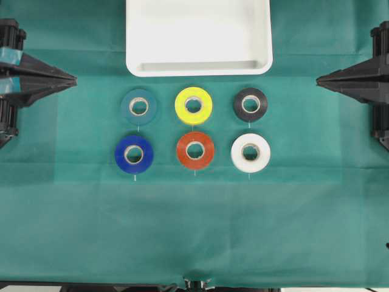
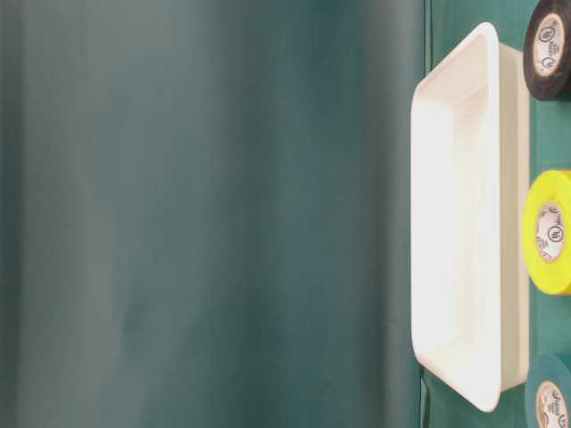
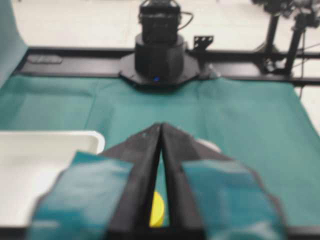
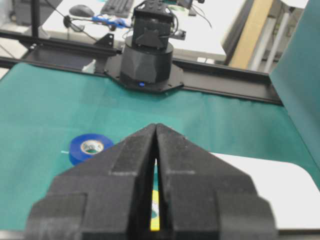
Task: Place the tape from the fixed location into the white case.
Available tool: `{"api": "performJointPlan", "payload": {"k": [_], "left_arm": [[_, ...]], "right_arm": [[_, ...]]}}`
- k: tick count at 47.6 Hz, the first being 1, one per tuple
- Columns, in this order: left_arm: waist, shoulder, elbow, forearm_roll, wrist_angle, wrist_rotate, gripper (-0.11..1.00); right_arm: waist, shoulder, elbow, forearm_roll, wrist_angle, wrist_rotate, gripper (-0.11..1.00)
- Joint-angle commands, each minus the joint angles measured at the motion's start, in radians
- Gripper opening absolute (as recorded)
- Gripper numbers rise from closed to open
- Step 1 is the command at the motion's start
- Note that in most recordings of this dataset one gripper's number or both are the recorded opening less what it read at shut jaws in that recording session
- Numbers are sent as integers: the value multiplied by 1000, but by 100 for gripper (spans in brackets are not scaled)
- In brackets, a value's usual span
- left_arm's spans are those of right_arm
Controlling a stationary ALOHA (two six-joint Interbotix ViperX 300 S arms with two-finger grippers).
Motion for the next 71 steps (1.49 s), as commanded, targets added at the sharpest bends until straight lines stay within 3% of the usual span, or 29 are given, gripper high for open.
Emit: {"api": "performJointPlan", "payload": {"k": [1, 10, 13, 16, 33, 50, 71], "left_arm": [[-2, 12, -28, -6, -8, -2, 23], [-2, 11, -29, -6, -9, -2, 78], [-2, 11, -29, -6, -8, -2, 92], [-2, 11, -29, -8, -6, -2, 99], [5, 8, -29, -6, -3, -2, 99], [91, 9, -29, -9, 15, -3, 99], [94, 31, -34, -9, 17, -11, 99]], "right_arm": [[0, 6, -29, 2, -5, -2, 0], [-2, 6, -29, 2, -5, -2, 0], [-2, 6, -29, 2, -2, -2, 0], [-2, 6, -31, 2, 2, -2, 0], [-2, 6, -32, 0, 9, -5, 0], [0, 8, -34, 0, 15, -5, 0], [-2, 8, -34, 2, 15, -5, 0]]}}
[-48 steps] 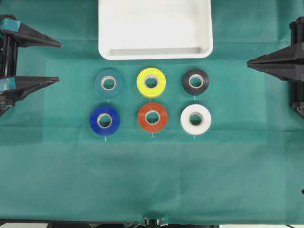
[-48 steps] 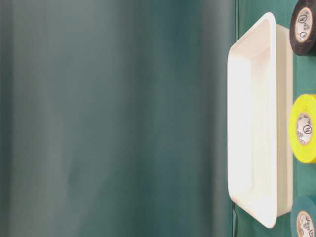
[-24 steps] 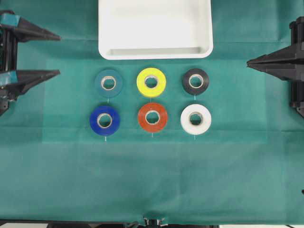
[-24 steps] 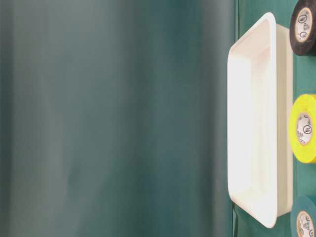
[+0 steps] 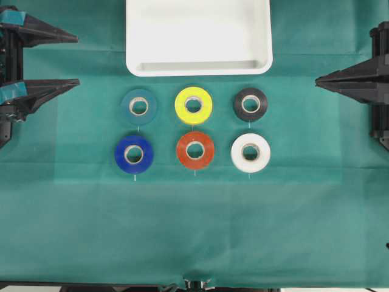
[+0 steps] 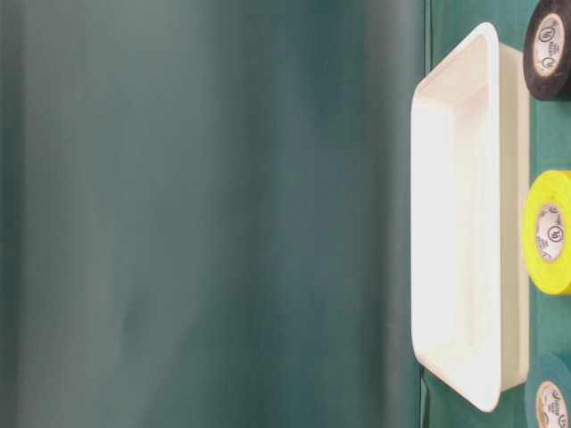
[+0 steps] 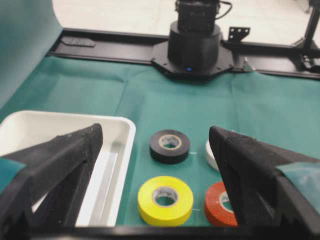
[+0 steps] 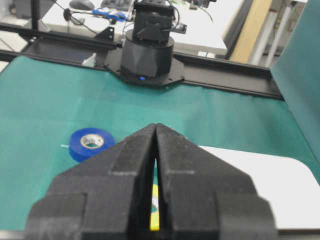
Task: Place the tape from the fixed location into the white case.
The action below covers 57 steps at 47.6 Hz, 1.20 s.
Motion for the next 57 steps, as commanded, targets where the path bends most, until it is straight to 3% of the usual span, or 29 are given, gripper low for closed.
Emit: {"api": "performJointPlan", "payload": {"k": [1, 39, 57], "left_arm": [[3, 18, -29, -2, -8, -2, 99], [11, 288, -173, 0, -74, 9, 99], [14, 318, -202, 0, -67, 6, 99]], "right_arm": [[0, 8, -31, 2, -5, -2, 0], [0, 11, -32, 2, 0, -2, 0], [-2, 11, -32, 0, 8, -3, 0]]}}
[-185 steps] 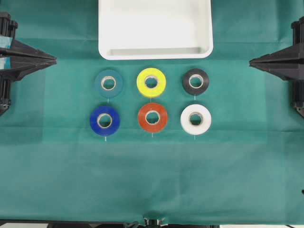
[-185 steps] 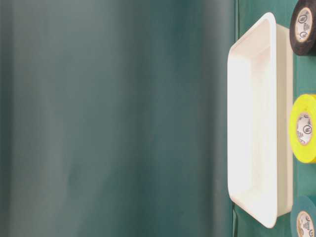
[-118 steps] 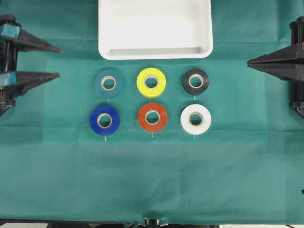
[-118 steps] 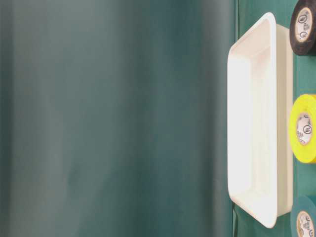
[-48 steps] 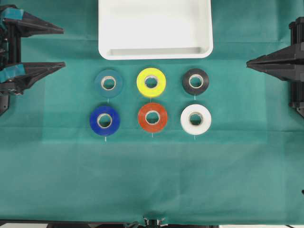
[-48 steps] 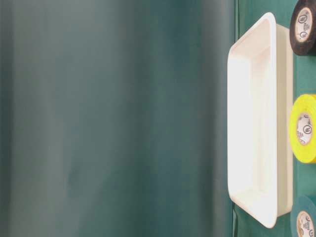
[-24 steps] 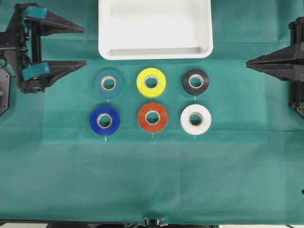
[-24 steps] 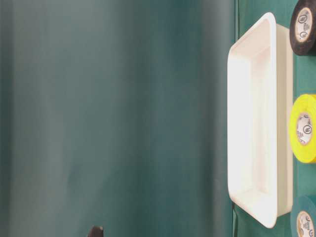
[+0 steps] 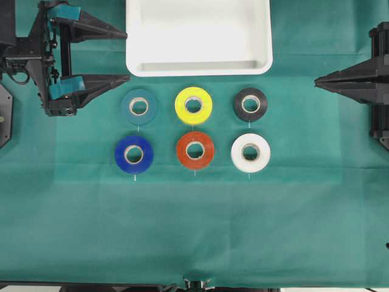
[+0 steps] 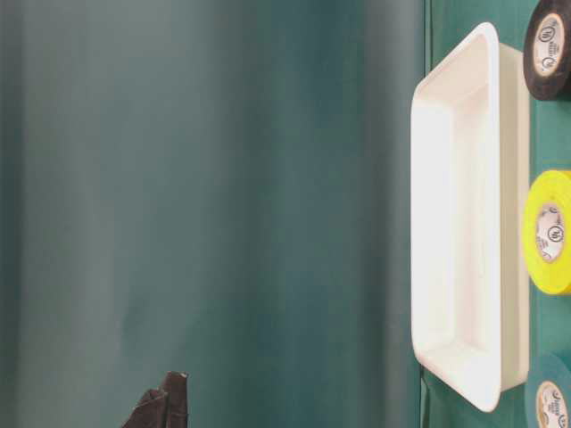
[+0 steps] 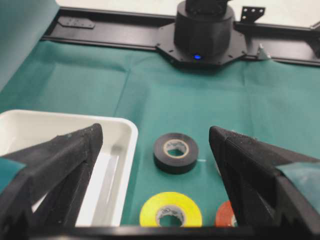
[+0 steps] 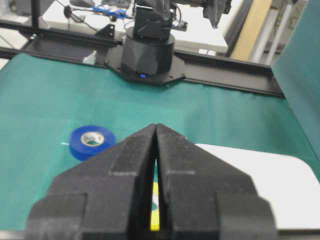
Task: Place the tape from the fixed location into the white case.
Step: 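Move the left gripper open toward the teal tape roll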
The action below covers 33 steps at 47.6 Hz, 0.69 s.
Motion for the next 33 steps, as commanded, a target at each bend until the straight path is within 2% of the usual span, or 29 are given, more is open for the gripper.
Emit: {"api": "performJointPlan", "payload": {"k": [1, 6, 12, 16, 33], "left_arm": [[3, -5, -26, -2, -2, -2, 99], [3, -2, -38, -2, 37, -9, 99], [3, 3, -71, -8, 163, -11, 99], [3, 11, -109, -9, 276, -15, 99], [3, 149, -321, -9, 785, -127, 99]], "right_arm": [[-2, 6, -31, 0, -3, -2, 0], [-2, 6, -31, 0, -3, -2, 0], [0, 8, -31, 0, 0, -2, 0], [0, 6, -31, 0, 3, -2, 0], [0, 15, -31, 0, 11, -2, 0]]}}
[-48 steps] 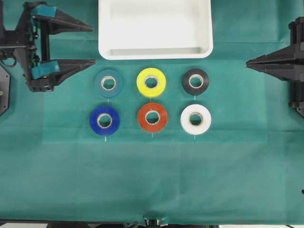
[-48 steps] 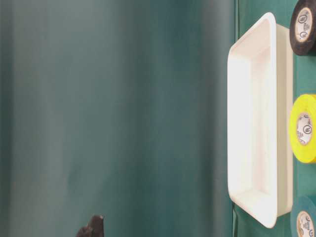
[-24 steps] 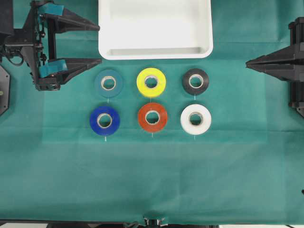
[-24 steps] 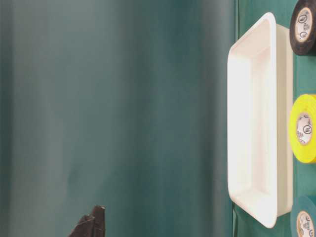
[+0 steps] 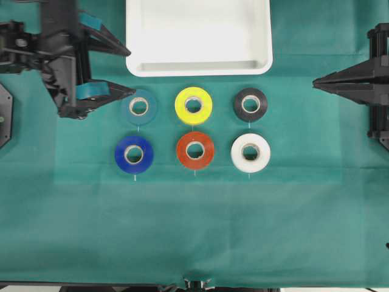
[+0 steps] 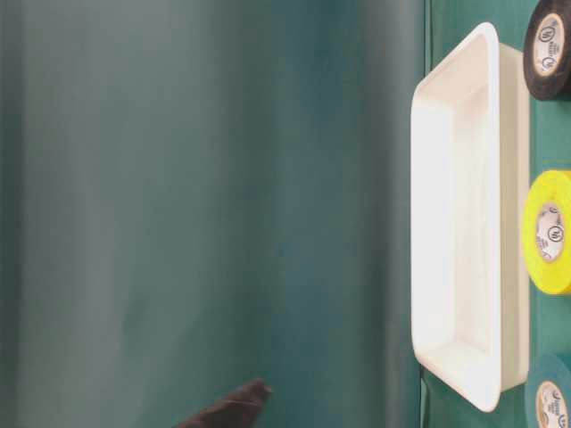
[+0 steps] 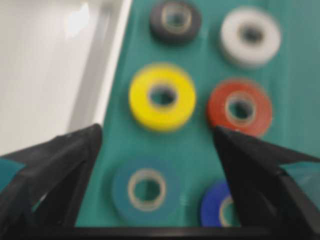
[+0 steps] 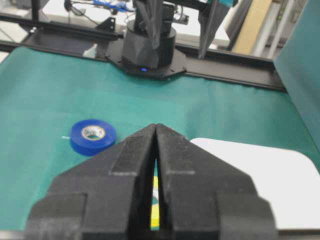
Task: Place the tape from the fixed location into the white case.
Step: 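Move the left gripper open toward the teal tape roll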
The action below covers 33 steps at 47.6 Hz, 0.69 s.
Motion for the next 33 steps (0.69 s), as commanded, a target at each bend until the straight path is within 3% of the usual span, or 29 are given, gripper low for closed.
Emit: {"api": "performJointPlan", "payload": {"k": [1, 20, 33], "left_arm": [[2, 35, -81, -3, 127, -18, 99], [2, 179, -276, 3, 477, -75, 99], [0, 215, -324, 3, 560, -114, 99]], "right_arm": [[-2, 6, -31, 2, 0, -2, 0], [0, 6, -32, 2, 11, 2, 0], [0, 6, -32, 0, 11, 2, 0]]}}
